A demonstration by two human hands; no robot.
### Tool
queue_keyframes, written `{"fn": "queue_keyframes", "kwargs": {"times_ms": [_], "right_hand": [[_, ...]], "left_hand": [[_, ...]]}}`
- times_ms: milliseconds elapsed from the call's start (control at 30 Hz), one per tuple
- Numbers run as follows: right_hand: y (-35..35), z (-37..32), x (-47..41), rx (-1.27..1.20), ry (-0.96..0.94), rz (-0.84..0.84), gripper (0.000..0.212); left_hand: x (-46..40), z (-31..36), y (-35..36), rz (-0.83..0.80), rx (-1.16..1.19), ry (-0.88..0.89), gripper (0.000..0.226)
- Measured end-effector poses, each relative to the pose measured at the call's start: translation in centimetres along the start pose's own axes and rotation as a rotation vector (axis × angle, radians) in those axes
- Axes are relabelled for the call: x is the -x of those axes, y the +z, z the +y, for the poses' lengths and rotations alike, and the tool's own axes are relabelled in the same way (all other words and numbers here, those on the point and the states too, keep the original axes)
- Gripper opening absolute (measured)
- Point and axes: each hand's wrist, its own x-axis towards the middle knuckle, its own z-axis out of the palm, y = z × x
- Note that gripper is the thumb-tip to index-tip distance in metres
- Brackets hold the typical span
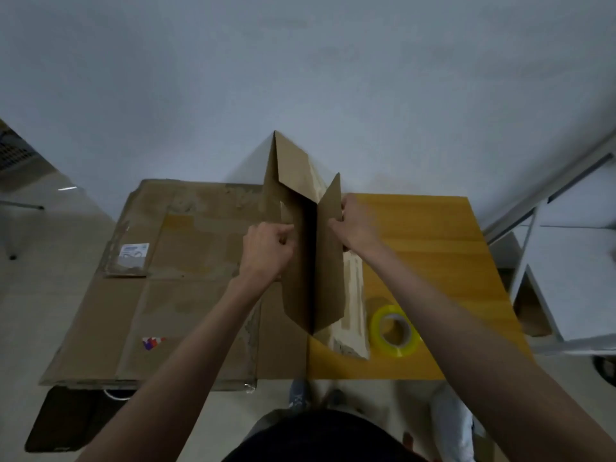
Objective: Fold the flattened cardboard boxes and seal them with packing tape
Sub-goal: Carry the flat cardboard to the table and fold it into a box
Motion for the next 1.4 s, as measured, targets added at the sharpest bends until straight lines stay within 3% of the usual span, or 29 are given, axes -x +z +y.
{"fn": "queue_keyframes", "kwargs": {"times_ms": [267,733,867,933,1067,1200,1300,1400], "right_hand": [[-6.3,3.1,1.0,-0.224,0.02,0.186,0.018],[-8.2,5.9,4.3,-0.663,0.021,0.234,0.025],[-7.8,7.2,6.3,-0.856,0.041,0.303,0.034],[-6.6,8.0,7.6,-0.956,0.093,0.261,0.041],[-4.5,9.8,9.1,-1.046,0.217,0.166,0.075],[-4.6,10.9,8.8,-1.017,0.26,0.192,0.096],[-5.8,10.3,7.0,-0.792,0.27,0.322,0.11],[-7.6,9.8,4.4,-0.585,0.302,0.339,0.093]], "left_hand": [[-0.4,0.6,-4.2,0.121,-0.002,-0.141,0.031],[1.7,2.5,-8.6,0.416,-0.009,-0.162,0.019],[1.9,4.2,-9.4,0.449,-0.029,-0.102,0.021],[1.7,4.6,-9.0,0.429,-0.048,-0.113,0.023],[1.7,3.8,-7.1,0.39,-0.11,-0.135,0.025],[0.6,2.4,-7.2,0.387,-0.053,-0.162,0.029],[0.1,1.7,-7.3,0.267,-0.089,-0.178,0.044],[-0.3,1.4,-7.1,0.13,-0.101,-0.191,0.068]]}}
